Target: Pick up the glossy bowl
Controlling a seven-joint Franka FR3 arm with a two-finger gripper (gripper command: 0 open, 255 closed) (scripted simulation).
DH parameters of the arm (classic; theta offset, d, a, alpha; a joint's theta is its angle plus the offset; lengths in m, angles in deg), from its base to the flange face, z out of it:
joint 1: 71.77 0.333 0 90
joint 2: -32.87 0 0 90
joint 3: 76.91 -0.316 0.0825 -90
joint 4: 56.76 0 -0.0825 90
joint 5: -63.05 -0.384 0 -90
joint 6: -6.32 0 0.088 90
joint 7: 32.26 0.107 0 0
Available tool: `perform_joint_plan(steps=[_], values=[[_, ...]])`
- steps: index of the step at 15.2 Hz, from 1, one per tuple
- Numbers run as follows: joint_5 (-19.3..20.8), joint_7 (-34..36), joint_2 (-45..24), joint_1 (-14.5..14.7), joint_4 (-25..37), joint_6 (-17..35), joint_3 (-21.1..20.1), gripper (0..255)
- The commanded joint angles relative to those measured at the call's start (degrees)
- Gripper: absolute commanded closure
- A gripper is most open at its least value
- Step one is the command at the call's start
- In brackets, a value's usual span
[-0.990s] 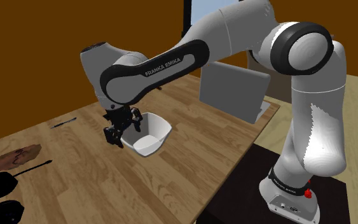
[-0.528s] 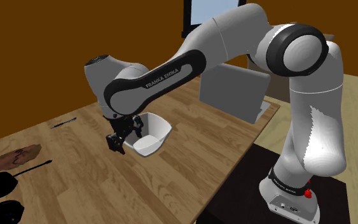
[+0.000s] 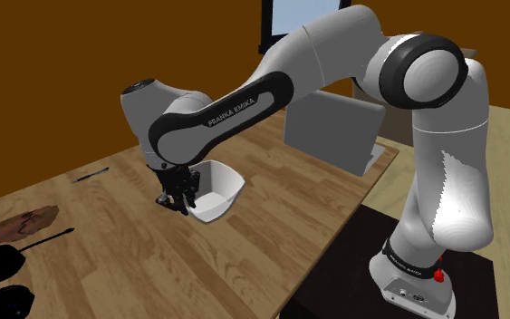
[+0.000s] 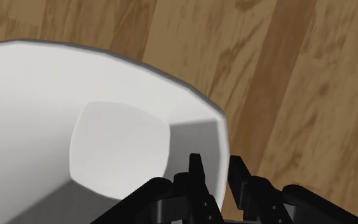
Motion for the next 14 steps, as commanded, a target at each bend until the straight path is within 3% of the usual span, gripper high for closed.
perform_joint_plan(steps=[1,14], values=[[0.0,0.0,-0.02,-0.02,-0.03,0.0,0.02,255],[-1.07,-0.83,2.17,0.08,6.27,-8.31,-0.46,255]])
